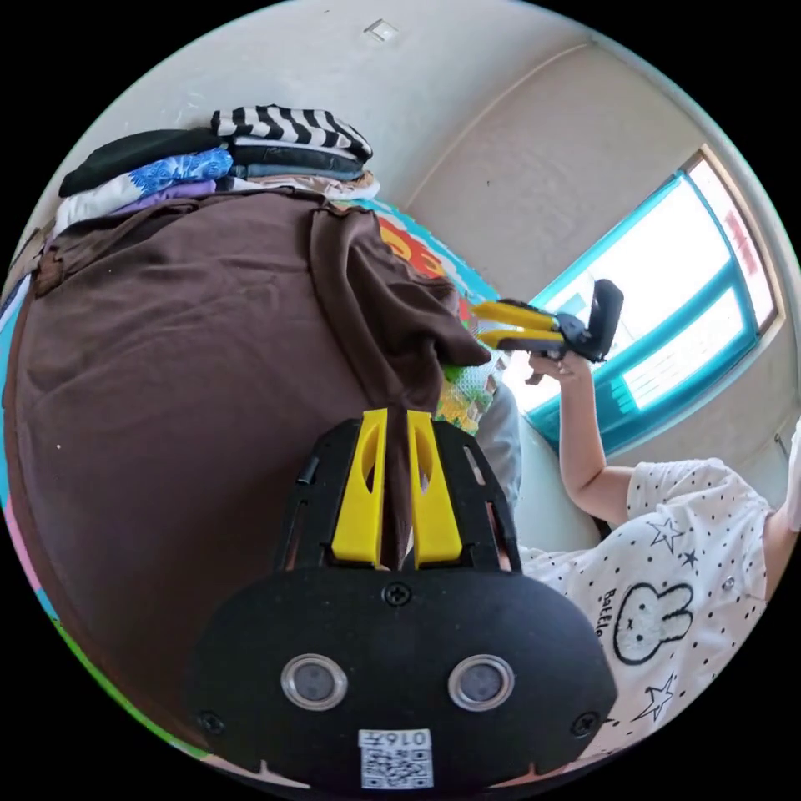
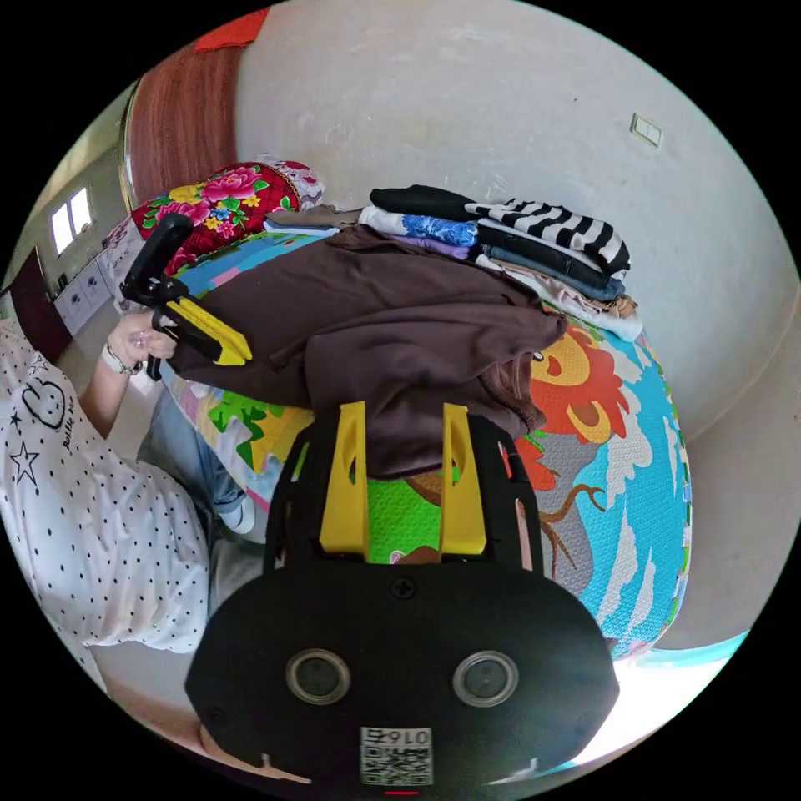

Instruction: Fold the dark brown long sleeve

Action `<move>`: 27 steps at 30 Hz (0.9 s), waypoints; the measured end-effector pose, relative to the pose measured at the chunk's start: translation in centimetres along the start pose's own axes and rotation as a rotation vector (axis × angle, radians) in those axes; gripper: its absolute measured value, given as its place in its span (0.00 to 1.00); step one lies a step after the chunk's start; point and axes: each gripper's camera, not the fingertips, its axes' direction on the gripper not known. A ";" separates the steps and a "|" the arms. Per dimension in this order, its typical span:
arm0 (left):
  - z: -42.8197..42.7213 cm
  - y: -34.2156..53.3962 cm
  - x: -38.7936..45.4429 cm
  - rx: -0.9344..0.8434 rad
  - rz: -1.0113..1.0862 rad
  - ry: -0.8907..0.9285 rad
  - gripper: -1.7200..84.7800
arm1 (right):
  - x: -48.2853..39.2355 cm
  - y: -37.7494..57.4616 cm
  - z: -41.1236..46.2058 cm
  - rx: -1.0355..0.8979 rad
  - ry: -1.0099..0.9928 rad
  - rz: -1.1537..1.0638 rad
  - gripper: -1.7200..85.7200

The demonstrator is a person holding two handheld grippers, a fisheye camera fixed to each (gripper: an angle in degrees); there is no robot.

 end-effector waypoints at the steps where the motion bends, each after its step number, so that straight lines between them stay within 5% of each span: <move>1: 0.1 -0.3 -0.1 0.007 -0.012 0.011 0.07 | -0.2 2.2 -0.2 0.019 -0.072 -0.004 0.16; 11: 2.9 -3.3 0.5 -0.051 -0.038 -0.033 0.09 | -3.4 13.4 6.0 0.061 -0.259 0.034 0.09; 27: 3.0 -5.2 0.7 -0.025 -0.044 0.049 0.08 | -2.8 24.4 7.6 0.184 -0.242 0.118 0.02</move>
